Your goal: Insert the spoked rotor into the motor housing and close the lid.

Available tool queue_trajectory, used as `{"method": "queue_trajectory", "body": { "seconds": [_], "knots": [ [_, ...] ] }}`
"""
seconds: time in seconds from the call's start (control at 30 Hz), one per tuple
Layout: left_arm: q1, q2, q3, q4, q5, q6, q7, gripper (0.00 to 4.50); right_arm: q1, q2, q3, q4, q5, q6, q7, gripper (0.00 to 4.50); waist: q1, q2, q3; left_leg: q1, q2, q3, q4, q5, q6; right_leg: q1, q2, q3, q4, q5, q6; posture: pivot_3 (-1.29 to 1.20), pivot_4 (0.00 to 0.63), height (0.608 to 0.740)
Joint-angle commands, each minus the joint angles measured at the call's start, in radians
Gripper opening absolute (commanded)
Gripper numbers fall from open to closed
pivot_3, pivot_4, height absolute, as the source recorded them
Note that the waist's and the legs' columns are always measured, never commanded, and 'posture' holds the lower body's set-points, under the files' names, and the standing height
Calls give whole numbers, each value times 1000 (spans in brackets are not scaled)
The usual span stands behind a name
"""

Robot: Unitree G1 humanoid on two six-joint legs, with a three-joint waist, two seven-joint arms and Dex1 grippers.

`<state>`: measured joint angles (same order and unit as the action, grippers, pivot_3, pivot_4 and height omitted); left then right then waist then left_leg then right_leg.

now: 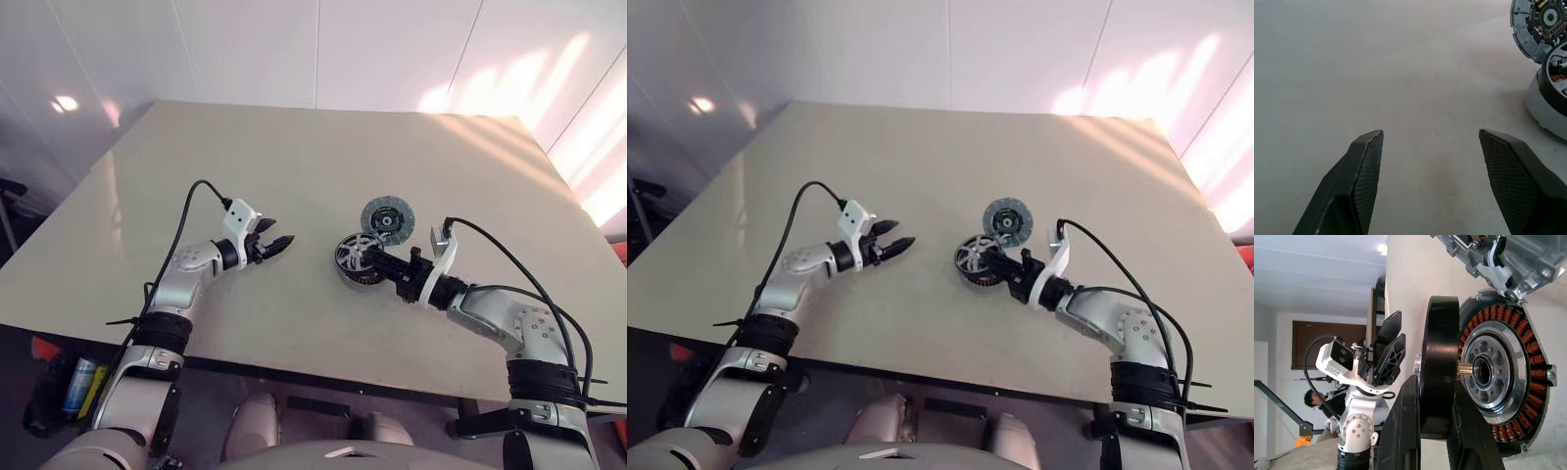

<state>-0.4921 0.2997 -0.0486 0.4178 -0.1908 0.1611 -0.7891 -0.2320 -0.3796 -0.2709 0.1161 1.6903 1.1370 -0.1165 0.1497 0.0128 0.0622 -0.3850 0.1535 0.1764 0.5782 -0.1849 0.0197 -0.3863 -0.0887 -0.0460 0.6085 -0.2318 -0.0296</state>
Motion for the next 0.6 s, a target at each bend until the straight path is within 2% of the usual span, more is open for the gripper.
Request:
{"method": "queue_trajectory", "body": {
  "seconds": [0.03, 0.4, 0.43, 0.6],
  "knots": [
    [-19, 5, 7, -49, -5, -1, 8, 3337, -9, -21, -18, -30, -7, -3, 45, 710, 0, 0, 0, 0, 0, 0, 0, 0, 0, 0, 0, 0, 0, 0, 0, 0, 0, 740],
    [-21, 10, 11, -60, -9, 11, 8, 3337, -4, -28, -15, -62, -59, -17, 86, 4320, -1, -2, -2, 2, 0, 0, 1, 0, 0, 2, 0, 0, 0, 0, 0, 0, 0, 740],
    [-21, 10, 11, -60, -9, 10, 8, 3337, -4, -28, -16, -63, -61, -18, 88, 4466, -1, -3, -2, 3, 0, 0, 1, 0, 0, 3, 0, 0, 0, 0, 0, 0, 0, 740],
    [-18, 11, 12, -60, -10, 10, 6, 3337, -4, -30, -27, -85, -84, -36, 123, 4466, -1, -3, -2, 4, 0, 0, 1, 0, -1, 4, 0, 0, 0, 0, 0, 0, 0, 740]
  ]
}}
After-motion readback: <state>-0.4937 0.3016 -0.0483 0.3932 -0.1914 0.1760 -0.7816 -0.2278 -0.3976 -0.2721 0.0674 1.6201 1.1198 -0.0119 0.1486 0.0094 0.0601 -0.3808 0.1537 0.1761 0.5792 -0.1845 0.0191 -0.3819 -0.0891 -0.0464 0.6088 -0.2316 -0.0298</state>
